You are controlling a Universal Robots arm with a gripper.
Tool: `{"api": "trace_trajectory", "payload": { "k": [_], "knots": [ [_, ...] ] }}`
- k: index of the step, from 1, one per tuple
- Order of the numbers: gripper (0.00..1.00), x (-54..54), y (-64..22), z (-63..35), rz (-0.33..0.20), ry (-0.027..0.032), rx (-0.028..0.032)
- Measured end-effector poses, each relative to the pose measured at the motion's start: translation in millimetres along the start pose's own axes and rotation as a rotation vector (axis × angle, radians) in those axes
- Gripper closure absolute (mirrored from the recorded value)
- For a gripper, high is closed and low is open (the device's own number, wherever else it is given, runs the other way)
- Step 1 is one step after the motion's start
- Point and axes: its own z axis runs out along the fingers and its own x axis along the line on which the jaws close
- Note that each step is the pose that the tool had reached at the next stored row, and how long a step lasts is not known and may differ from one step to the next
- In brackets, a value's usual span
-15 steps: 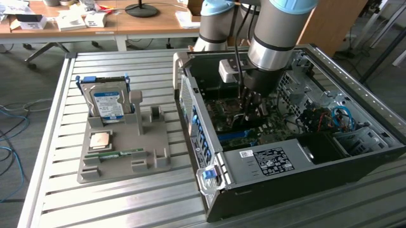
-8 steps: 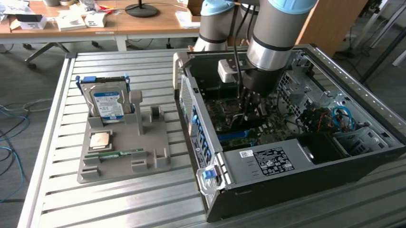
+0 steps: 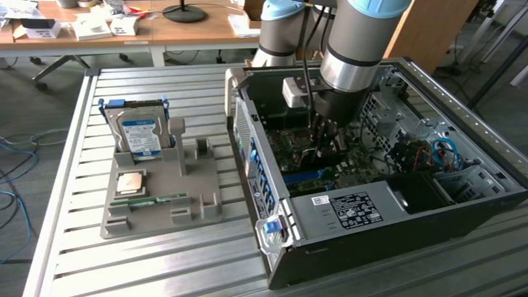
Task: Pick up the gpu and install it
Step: 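Insert the gpu into the slot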
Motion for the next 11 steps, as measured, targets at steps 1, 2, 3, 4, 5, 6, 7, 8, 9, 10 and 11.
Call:
{"api": "trace_trajectory", "payload": {
  "k": [1, 2, 3, 4, 5, 6, 7, 8, 9, 10, 11],
  "knots": [
    [0.74, 0.0, 0.0, -0.1, 0.0, -0.0001, 0.0],
    [0.74, 0.0, 0.0, -0.5, 0.0, 0.0001, 0.0],
    [0.74, -0.1, 0.0, -1.0, 0.0, 0.0001, 0.0],
    [0.74, -0.1, 0.0, -1.4, 0.0, 0.0, 0.0],
    [0.74, -0.1, 0.0, -1.5, 0.0, -0.0001, 0.0001],
    [0.74, -0.1, 0.0, -1.5, 0.0, -0.0002, 0.0001],
    [0.74, 0.0, 0.0, -1.5, 0.0, -0.0001, 0.0001],
    [0.74, 0.1, 0.0, -1.6, 0.0, 0.0, 0.0],
    [0.74, 0.4, 0.0, -1.7, 0.001, 0.0002, -0.0001],
    [0.74, 0.5, -0.1, -1.6, 0.001, 0.0, 0.0],
    [0.74, 0.6, -0.2, -1.6, 0.001, 0.0, 0.0]
  ]
}}
